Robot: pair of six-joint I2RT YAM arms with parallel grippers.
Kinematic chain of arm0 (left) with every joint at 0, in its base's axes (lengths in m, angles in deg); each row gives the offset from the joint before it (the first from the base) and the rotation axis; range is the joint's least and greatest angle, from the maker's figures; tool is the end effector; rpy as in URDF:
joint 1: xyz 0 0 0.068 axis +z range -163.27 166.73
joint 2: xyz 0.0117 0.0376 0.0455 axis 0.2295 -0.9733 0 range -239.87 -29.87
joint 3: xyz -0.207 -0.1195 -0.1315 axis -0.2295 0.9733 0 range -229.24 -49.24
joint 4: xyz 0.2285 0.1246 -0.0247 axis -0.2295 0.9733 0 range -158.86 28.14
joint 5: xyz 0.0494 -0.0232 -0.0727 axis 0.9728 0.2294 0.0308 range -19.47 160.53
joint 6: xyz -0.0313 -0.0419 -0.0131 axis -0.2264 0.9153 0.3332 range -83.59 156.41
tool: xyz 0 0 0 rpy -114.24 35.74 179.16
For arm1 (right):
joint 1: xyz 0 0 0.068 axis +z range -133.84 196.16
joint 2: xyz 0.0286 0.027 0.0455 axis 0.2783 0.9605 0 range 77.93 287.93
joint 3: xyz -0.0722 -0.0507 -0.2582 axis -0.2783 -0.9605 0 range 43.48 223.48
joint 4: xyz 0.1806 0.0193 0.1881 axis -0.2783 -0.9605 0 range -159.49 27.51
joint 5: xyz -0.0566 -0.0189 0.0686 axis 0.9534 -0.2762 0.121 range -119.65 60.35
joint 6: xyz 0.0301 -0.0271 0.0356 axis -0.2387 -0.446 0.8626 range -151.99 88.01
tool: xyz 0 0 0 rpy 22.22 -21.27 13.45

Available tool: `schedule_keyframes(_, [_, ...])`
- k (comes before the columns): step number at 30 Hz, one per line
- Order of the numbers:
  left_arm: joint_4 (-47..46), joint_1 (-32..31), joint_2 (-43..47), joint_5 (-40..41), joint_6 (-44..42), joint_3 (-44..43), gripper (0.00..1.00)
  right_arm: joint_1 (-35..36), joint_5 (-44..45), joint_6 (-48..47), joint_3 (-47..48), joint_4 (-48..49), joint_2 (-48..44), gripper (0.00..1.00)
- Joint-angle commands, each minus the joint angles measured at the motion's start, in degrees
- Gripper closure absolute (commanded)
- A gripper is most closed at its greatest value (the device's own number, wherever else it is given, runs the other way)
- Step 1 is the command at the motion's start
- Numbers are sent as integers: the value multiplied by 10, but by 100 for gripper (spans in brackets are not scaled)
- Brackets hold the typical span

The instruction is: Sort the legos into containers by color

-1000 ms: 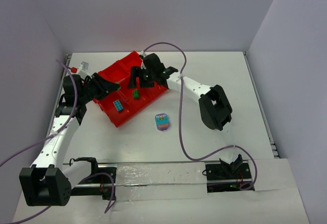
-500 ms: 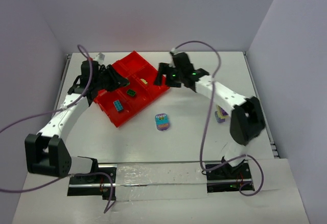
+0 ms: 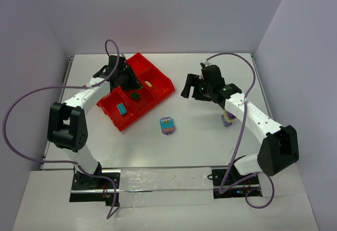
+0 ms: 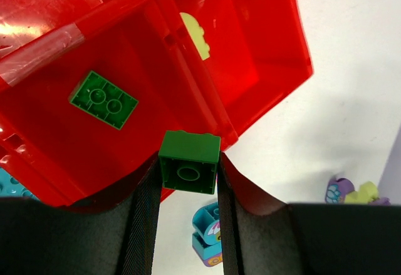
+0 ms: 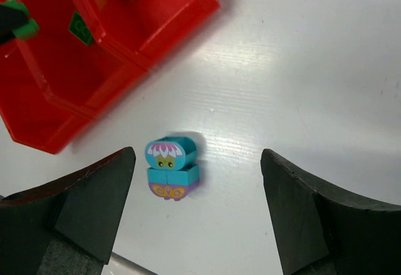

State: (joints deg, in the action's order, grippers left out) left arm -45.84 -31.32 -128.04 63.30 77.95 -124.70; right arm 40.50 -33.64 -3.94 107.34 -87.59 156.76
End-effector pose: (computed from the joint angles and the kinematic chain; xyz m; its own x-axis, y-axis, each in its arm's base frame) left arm 0.3627 -0.1229 0.2573 -0.7688 -0.4414 -0.4627 -0.1590 0.8328 -0.5303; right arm 0.2768 0.1279 0.2967 -0.7337 0.1830 -0.6544 -0.1299 0.9075 0.3994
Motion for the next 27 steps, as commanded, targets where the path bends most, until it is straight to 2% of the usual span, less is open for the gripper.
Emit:
schedule_keyframes(1, [42, -17, -28, 46, 7, -61, 100, 0, -15, -8, -12, -5, -23, 11])
schedule_keyframes(6, [74, -22, -68, 52, 23, -84, 99, 0, -29, -5, -29, -3, -26, 9])
schedule_keyframes(7, [83, -22, -69, 54, 25, -91, 95, 0, -30, -4, -33, -3, -29, 8])
schedule_keyframes(12, [122, -23, -88, 65, 35, -124, 36, 0, -46, 5, -65, 10, -41, 6])
schedule_keyframes(15, [132, -24, -86, 69, 33, -135, 20, 0, -48, 5, -67, 7, -39, 6])
schedule_keyframes(18, [136, -25, -79, 69, 29, -139, 18, 0, -36, 4, -70, 6, -45, 6])
schedule_keyframes(22, [113, -29, -44, 91, 31, -113, 20, 0, -36, 3, -74, 0, -53, 6])
schedule_keyframes(24, [114, -34, -34, 106, 32, -128, 22, 0, -30, 5, -77, -5, -61, 6])
schedule_keyframes(27, [155, -52, -66, 138, 40, -189, 21, 0, -15, 7, -77, -7, -69, 6])
